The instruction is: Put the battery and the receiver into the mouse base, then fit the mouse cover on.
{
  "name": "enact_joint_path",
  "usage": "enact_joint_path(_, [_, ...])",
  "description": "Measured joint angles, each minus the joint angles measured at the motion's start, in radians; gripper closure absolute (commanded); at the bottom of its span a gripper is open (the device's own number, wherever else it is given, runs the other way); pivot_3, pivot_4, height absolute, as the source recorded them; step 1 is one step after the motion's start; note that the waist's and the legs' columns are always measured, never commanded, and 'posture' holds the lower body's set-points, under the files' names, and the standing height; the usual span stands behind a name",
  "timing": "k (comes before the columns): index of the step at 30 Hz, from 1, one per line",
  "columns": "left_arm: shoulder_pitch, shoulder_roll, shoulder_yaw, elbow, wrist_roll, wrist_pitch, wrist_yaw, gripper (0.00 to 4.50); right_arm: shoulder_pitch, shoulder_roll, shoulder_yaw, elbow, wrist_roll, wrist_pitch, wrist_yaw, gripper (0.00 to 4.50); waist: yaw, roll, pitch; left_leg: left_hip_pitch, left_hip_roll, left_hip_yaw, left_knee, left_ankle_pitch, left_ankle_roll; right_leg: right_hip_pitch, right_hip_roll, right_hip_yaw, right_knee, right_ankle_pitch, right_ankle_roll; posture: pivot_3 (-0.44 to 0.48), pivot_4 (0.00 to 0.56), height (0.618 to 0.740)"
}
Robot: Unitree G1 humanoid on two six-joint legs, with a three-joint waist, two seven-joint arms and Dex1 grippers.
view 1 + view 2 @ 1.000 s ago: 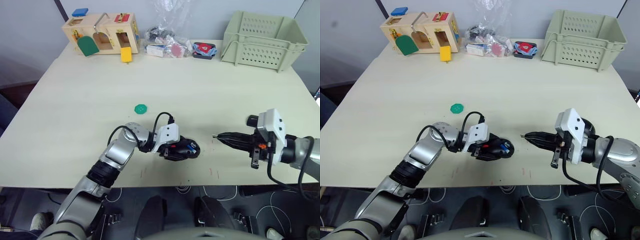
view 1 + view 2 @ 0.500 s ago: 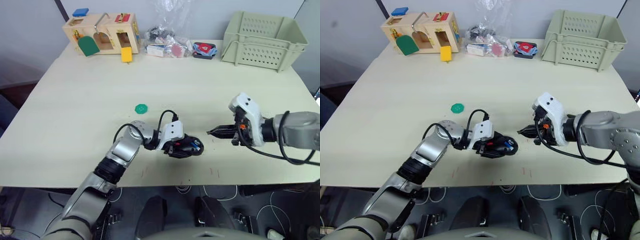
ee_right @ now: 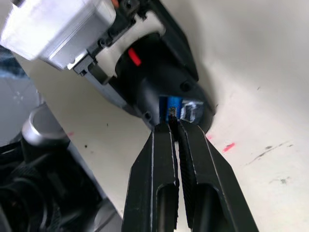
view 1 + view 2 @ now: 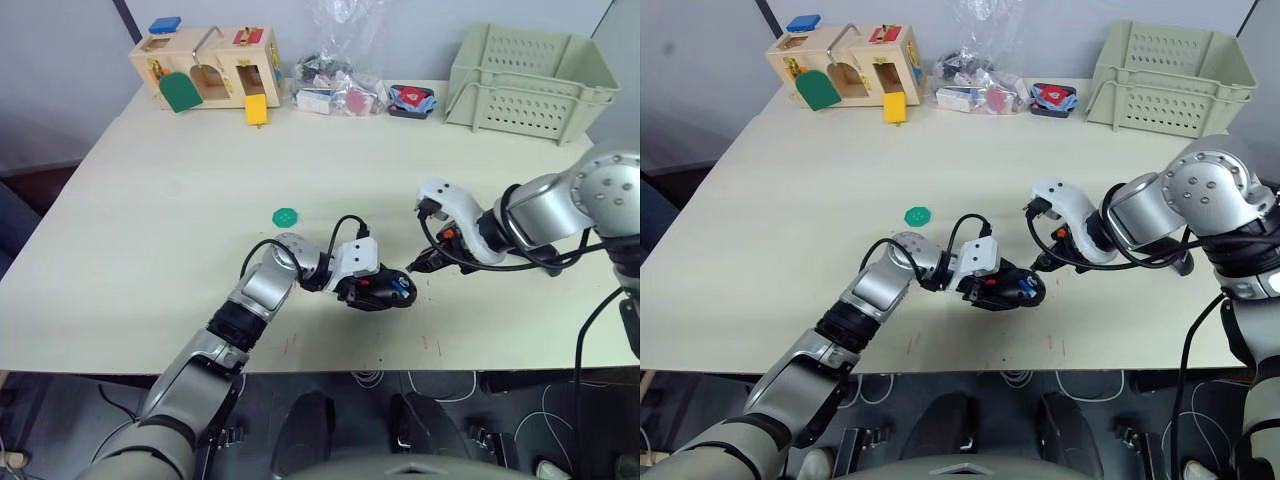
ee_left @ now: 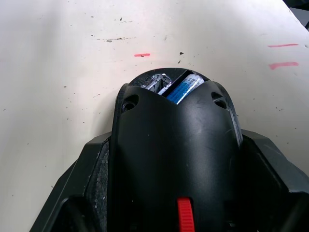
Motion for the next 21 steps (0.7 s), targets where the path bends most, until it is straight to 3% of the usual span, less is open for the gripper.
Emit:
enact_joint_path(12, [-0.032, -0.008, -0.011, 0.013, 0.021, 0.013, -0.009, 1.57, -0.168, 0.097, 0.215, 0.31, 0.261, 0.001, -0.283, 4.5, -0.001, 0.0, 0.0, -0.001, 0.0, -0.001, 0.0, -0.001, 0.001, 0.0, -0.001, -0.001, -0.001, 0.001, 0.001, 0.0, 0.15, 0.74])
enact_joint_path(21, [-0.025, -0.004, -0.012, -0.003, 0.022, 0.028, -0.01, 1.57, -0.166, 0.145, 0.253, 0.336, 0.374, -0.003, -0.43, 4.5, -0.004, 0.0, 0.0, -0.001, 0.0, -0.003, 0.0, -0.001, 0.002, -0.001, -0.001, -0.001, -0.001, 0.002, 0.004, 0.0, 0.15, 0.74])
